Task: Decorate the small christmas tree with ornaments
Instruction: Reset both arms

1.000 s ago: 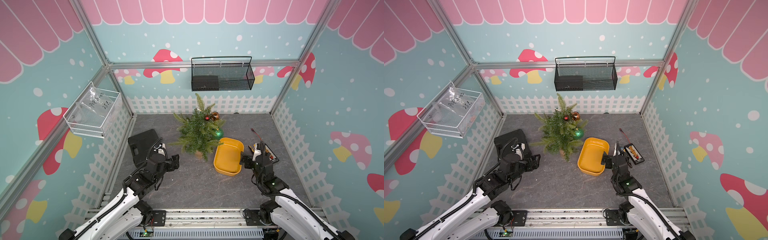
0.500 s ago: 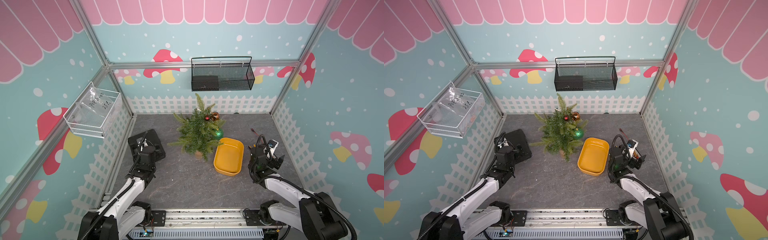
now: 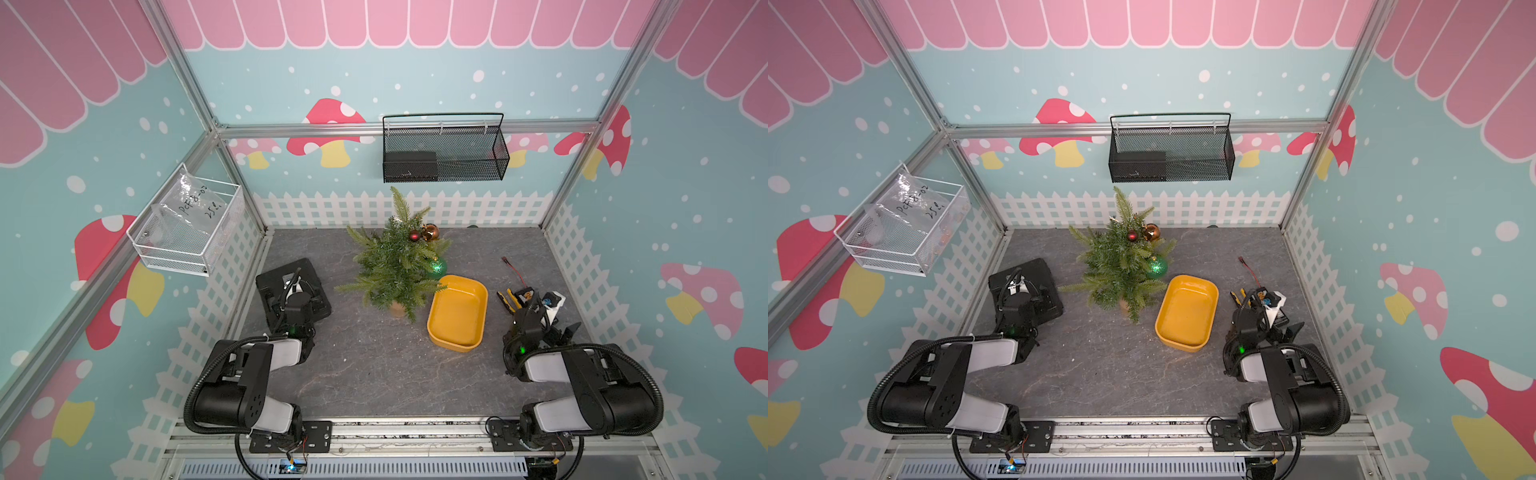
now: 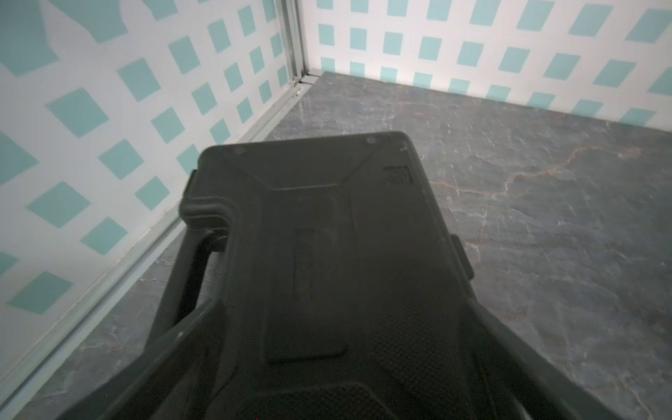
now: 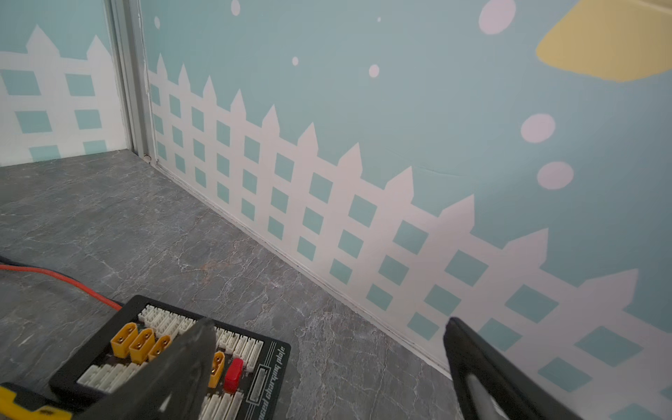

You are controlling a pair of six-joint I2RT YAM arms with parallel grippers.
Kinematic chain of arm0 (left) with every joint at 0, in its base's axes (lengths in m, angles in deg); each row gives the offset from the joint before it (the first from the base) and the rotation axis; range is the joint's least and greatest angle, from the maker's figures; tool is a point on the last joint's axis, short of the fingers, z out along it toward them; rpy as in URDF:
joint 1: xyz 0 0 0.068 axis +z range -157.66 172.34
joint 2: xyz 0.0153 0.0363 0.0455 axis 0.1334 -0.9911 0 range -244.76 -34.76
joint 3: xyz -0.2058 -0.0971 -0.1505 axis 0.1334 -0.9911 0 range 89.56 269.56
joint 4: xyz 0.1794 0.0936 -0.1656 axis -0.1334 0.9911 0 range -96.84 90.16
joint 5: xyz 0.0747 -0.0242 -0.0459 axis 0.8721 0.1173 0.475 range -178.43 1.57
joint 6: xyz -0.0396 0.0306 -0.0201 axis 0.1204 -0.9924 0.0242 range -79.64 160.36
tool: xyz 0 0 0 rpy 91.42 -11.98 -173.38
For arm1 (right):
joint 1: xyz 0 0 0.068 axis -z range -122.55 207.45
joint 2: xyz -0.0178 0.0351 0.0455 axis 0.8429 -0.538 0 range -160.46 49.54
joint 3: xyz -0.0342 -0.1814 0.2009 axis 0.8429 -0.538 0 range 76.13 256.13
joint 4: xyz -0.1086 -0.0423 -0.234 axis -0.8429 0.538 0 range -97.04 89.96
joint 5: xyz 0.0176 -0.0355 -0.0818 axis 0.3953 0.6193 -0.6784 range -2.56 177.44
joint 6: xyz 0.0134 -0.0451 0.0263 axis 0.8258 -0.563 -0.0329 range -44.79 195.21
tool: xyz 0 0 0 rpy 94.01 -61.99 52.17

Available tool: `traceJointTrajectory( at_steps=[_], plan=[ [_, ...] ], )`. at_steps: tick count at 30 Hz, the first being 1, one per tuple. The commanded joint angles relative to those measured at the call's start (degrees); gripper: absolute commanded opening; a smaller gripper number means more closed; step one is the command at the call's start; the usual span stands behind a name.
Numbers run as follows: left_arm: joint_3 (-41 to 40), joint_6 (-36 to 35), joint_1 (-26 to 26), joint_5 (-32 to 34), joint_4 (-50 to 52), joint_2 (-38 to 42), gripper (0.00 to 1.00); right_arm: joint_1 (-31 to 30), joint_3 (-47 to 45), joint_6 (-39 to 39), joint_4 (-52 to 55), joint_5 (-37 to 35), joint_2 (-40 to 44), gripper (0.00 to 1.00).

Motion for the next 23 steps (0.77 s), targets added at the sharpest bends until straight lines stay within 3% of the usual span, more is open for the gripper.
traceJointTrajectory(
  at_steps=[1, 2, 3, 5, 10, 23],
  plan=[
    [-0.31, -4.45, -2.24, -0.44, -9.04, -1.09, 1.00, 1.12, -0.84, -4.77, -11.94, 10.69, -2.82, 0.99],
    [0.65, -3.77, -1.60, -1.14, -5.97, -1.01, 1.00, 1.78, -0.86, -4.26, -14.02, 11.38, -5.13, 0.99],
    [0.48, -4.44, -1.47, -0.41, -9.23, -2.64, 0.99, 1.83, -0.24, -5.29, -14.80, 11.59, -6.60, 1.00],
    [1.15, -3.37, -1.33, -0.84, -5.25, -1.00, 0.99, 3.18, 1.31, -2.61, -7.25, 13.35, -3.97, 0.99],
    [0.57, -3.67, -1.65, -0.21, -7.19, -1.54, 1.00, 3.10, 0.33, -3.87, -11.47, 13.95, -5.18, 1.00],
    [0.36, -4.22, -1.68, -0.01, -8.50, -1.93, 0.99, 4.60, 1.11, -3.17, -8.85, 17.21, -4.61, 1.00]
  ],
)
